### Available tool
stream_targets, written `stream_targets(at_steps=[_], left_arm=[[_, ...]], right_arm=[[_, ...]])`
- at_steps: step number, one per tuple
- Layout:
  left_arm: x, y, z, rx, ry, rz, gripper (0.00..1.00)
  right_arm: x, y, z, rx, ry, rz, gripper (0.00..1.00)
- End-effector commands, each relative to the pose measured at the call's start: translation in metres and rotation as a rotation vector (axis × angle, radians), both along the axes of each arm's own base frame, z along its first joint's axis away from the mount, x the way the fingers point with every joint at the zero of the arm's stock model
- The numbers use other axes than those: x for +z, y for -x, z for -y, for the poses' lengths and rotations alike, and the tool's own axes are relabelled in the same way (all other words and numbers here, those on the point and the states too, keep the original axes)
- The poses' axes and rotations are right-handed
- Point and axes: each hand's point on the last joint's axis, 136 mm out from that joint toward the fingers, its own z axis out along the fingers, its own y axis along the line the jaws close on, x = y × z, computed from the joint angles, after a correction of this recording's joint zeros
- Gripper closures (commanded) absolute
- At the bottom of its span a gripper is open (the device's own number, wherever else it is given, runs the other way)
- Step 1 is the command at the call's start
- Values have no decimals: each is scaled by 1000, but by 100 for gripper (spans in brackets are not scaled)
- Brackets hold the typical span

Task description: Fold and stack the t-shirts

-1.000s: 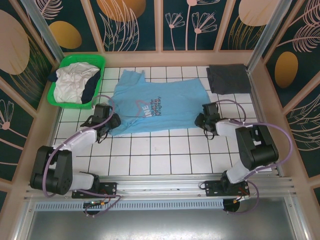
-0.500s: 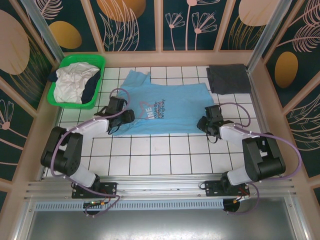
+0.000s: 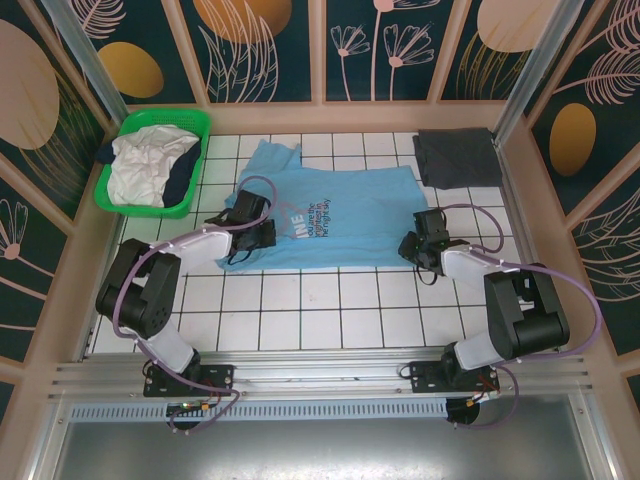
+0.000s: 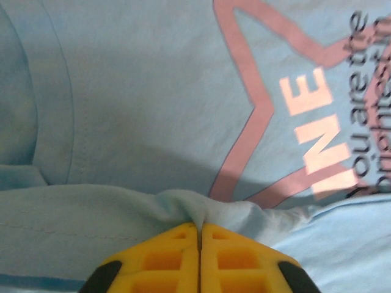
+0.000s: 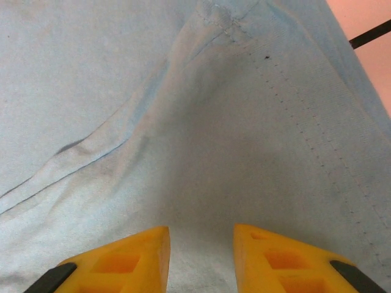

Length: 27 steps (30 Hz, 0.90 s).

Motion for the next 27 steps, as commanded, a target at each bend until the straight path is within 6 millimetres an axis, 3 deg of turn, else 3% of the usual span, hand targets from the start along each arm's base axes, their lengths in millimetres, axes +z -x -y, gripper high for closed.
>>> stream_targets(at_steps=[1,5,9,11,13,16,22,27], left_arm=[[2,0,3,-13,-14,-13,100],[26,-20,13,-49,-20,32,100],[15,-35,31,-152,-59,-16,97],[5,-41,38,-186,-83,-44,87],[-2,-47,42,-202,-88,-56,70],[0,-52,46,-207,-75,-44,57],[31,-55,16,-92,-165,52,41],[47,-25,-29,49,-252,107,31]], right_arm=[[-4,-1,3,15,8,6,67],[-5,-2,5,20,9,10,67],[-5,-3,7,19,13,10,67],[-5,-4,6,21,8,19,67],[-8,-4,5,22,0,12,67],[-11,-5,4,23,2,3,67],[-4,-6,4,32,6,16,67],[10,-8,4,33,-1,56,67]])
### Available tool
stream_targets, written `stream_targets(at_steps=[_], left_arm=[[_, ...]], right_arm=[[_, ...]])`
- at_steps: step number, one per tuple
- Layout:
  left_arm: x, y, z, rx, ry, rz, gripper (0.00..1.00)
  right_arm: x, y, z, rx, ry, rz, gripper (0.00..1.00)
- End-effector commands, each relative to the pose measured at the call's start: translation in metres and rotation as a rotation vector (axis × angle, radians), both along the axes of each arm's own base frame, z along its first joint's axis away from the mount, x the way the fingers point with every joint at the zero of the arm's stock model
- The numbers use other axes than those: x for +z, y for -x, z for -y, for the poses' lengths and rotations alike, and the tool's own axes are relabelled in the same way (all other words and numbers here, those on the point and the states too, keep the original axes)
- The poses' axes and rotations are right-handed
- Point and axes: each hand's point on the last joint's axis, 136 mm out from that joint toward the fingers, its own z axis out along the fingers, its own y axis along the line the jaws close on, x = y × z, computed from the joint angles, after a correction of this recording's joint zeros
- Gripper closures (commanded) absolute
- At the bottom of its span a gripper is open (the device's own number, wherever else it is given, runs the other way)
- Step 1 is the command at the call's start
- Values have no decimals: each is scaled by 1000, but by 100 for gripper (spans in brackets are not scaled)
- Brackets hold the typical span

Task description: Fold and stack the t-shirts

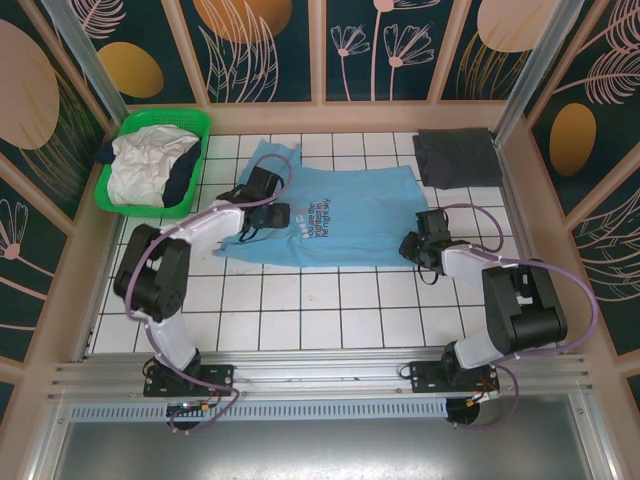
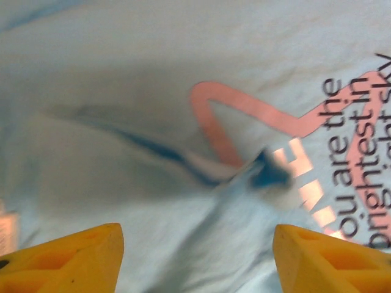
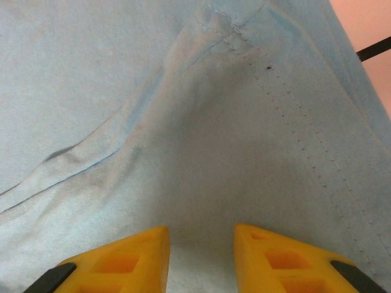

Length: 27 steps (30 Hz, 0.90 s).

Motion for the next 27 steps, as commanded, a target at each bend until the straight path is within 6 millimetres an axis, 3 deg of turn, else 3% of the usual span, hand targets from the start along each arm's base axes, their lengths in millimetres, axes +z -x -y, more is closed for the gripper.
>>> stream_targets(at_steps=[1,5,11,15,20,27], left_arm=[[15,22,-40,128,-76,62,30],[-17,57,-61,181,-83,3,33],[-52,76,-92,276,-130,-90,66],[-53,81,-106,329,-129,-92,84],[-49,94,-119,388,-126,-74,98],[-58,114,-131,439,-129,-93,100]], right_arm=[[16,-3,0,9,-7,49,67],[19,-6,-7,34,-41,69,67],[7,-5,-2,16,-13,27,67],[1,0,4,-8,-9,0,67],[-8,8,12,-39,-9,-40,67],[-14,16,22,-67,12,-66,67]])
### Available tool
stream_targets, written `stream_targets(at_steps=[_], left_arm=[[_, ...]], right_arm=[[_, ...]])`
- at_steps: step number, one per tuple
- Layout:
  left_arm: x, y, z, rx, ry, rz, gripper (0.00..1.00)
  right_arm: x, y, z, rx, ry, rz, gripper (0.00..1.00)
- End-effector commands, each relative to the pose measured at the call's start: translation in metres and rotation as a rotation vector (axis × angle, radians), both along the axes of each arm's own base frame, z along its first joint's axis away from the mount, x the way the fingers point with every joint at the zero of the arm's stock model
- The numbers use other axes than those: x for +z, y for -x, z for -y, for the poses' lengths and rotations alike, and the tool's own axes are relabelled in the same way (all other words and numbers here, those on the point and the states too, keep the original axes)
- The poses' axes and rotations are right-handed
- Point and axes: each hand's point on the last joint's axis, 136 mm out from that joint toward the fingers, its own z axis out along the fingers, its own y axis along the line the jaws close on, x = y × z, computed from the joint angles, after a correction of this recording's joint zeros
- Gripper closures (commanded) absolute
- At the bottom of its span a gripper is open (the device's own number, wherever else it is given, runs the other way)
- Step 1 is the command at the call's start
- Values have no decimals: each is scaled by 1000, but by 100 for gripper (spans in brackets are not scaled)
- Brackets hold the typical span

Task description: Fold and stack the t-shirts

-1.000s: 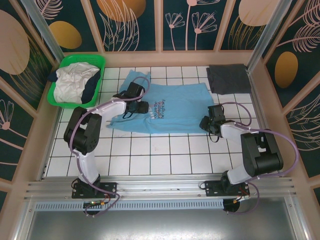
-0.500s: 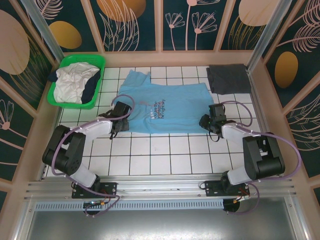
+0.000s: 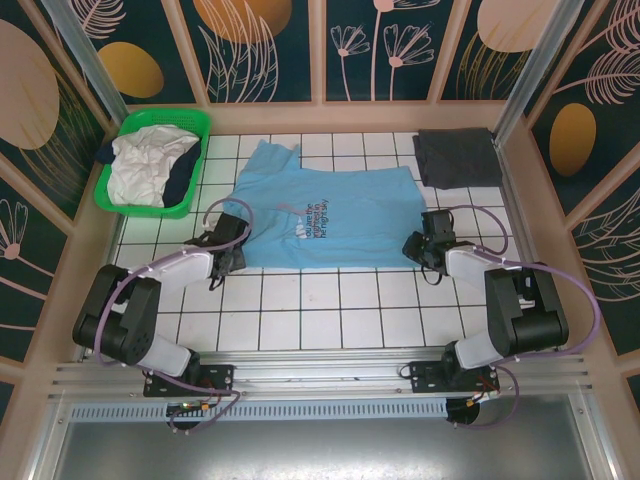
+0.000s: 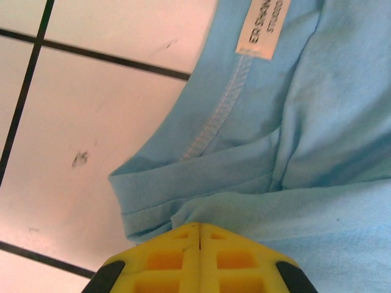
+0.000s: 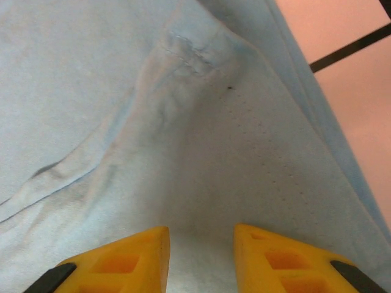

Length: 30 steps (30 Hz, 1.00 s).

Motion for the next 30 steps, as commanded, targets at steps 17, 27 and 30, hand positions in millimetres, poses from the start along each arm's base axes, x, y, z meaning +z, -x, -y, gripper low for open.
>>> stream_targets(at_steps=[17,27,30], left_arm=[[13,-14,-5,64,17,65,45],[-11,-8,-14,69,6,-3,79],[-8,0,-20,97,23,15,84]], right_arm=[[-14,19,18,-54,28,-59,66],[-13,20,25,-64,33,-62,66],[-14,22,31,-78,37,-70,66]])
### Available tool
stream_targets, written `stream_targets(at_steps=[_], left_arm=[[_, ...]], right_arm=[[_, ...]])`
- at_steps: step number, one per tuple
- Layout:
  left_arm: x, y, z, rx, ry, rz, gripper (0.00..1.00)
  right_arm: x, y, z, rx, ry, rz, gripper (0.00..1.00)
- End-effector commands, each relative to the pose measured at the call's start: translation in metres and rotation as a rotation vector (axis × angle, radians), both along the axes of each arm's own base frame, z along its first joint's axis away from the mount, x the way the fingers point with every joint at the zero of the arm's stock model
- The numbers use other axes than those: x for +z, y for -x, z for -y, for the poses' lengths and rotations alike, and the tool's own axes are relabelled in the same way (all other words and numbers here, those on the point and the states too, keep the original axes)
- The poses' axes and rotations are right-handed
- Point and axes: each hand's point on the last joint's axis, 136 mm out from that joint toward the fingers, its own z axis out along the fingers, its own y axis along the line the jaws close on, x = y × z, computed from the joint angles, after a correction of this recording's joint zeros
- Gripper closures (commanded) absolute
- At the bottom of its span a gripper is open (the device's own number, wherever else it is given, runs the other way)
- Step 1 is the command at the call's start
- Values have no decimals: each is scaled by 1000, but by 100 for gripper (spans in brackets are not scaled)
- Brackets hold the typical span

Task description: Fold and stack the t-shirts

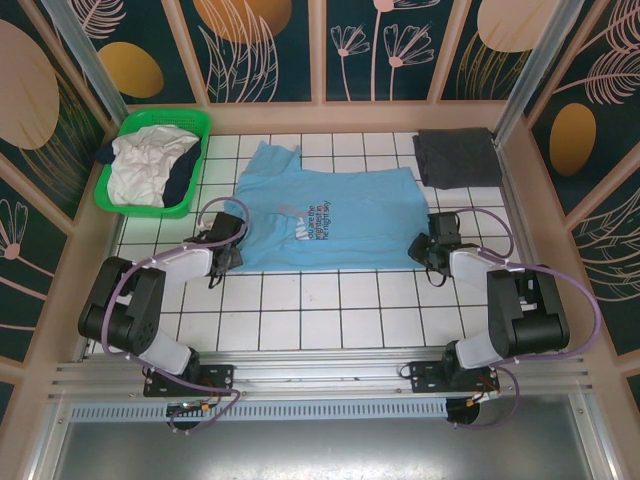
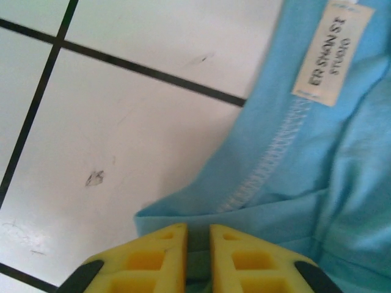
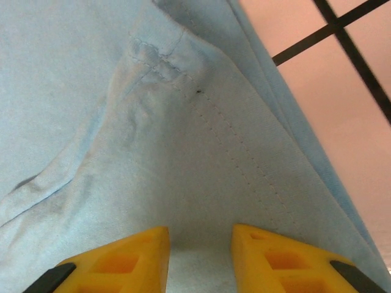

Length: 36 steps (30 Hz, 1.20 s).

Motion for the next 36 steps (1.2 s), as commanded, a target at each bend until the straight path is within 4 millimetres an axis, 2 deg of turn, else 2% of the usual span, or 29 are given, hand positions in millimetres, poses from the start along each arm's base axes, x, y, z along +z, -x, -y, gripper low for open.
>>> stream_targets(at_steps=[1,3,6,9,14,16,18,21,26,28,30,33,36], left_arm=[[5,8,-7,27,15,22,84],[10,9,-11,38,12,34,85],[17,9,-17,62,-4,42,100],[20,11,-19,74,0,64,100],[15,11,-7,45,67,60,100],[17,6,4,8,116,77,92],[21,-3,25,-76,210,106,77],[23,-15,50,-174,300,119,62],[2,-16,52,-199,275,35,59],[-8,-11,48,-185,254,-1,66],[-10,-8,46,-176,255,0,79],[-2,-5,37,-137,227,22,92],[13,-4,24,-100,170,52,99]], right_arm=[[-12,19,15,-35,31,-66,66],[-12,19,18,-43,26,-62,66],[-14,21,20,-54,24,-67,66],[-15,23,17,-48,-5,-72,66],[-9,21,12,-35,-31,-47,66],[-7,20,12,-33,-28,-38,66],[-6,18,12,-29,-29,-38,66],[-6,16,9,-24,-42,-35,66],[-6,17,9,-21,-42,-34,66],[-6,18,11,-25,-32,-34,66],[-6,18,12,-26,-23,-36,66],[-7,18,13,-25,-20,-41,66],[-7,18,15,-29,-13,-43,66]])
